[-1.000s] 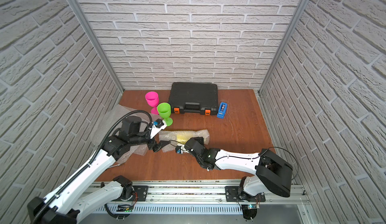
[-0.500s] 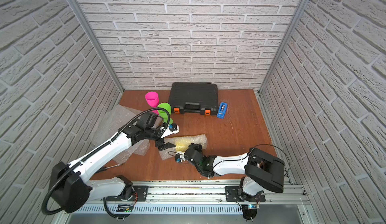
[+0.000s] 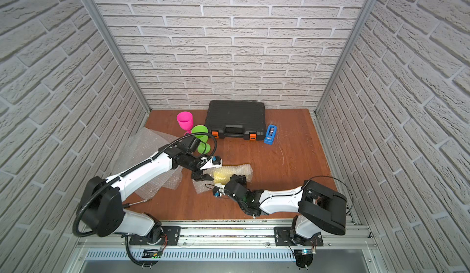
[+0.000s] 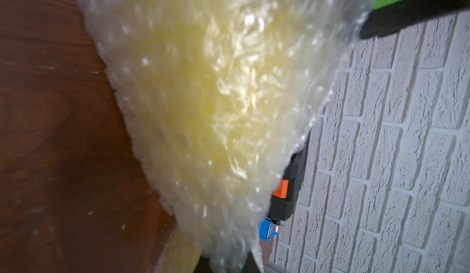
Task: Wrap wine glasses in bubble wrap
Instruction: Adjust the bubble wrap at the center of the board.
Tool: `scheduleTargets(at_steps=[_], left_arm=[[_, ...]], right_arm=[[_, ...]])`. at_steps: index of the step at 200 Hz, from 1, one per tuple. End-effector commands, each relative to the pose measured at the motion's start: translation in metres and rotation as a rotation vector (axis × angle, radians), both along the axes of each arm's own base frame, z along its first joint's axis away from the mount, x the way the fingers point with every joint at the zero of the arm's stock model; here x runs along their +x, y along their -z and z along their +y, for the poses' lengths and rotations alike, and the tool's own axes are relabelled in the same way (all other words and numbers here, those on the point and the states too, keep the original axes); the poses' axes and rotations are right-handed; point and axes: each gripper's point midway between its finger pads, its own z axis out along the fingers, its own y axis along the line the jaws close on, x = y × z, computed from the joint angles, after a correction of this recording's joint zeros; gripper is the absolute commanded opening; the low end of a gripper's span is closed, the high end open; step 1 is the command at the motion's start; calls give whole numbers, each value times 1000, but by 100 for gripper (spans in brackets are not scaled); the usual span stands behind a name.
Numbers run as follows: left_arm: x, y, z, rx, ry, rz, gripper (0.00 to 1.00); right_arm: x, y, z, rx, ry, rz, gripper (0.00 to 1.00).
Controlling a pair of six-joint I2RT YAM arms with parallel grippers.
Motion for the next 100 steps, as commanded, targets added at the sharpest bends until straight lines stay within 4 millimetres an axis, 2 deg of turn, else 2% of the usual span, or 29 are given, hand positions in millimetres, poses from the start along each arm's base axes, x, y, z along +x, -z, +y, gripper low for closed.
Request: scheduleTargets(at_steps=[1, 50, 100], left_arm=[[-1, 11, 5, 52, 17, -11, 56], [2, 14, 5, 56, 15, -13, 38], [-5, 17, 4, 65, 40, 27, 22]], right_arm=[[-1, -12, 2, 68, 18, -14, 3], [-1, -11, 4, 76, 21, -8, 3], [-1, -10, 3, 82, 27, -3, 3]])
